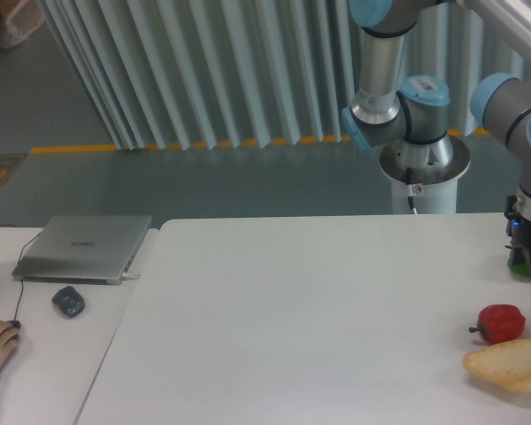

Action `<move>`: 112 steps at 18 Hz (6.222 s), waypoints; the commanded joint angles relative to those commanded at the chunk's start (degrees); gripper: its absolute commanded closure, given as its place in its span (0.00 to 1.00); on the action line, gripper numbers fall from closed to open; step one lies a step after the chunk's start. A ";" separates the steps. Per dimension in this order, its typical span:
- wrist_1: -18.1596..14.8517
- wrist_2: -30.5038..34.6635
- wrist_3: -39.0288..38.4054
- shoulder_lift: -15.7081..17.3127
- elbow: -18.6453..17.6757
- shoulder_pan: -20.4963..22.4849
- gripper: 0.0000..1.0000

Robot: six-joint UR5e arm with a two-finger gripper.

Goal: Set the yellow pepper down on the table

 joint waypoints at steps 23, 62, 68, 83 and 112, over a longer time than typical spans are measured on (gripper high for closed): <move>6.94 -6.31 -40.23 6.85 -8.26 15.01 0.00; 19.07 -7.12 -75.59 9.76 -24.26 25.93 0.00; 20.83 -7.12 -75.59 9.23 -25.49 26.10 0.00; 23.81 -7.12 -75.50 6.68 -25.93 26.28 0.00; 11.79 -9.13 -79.43 9.40 -16.54 25.93 0.52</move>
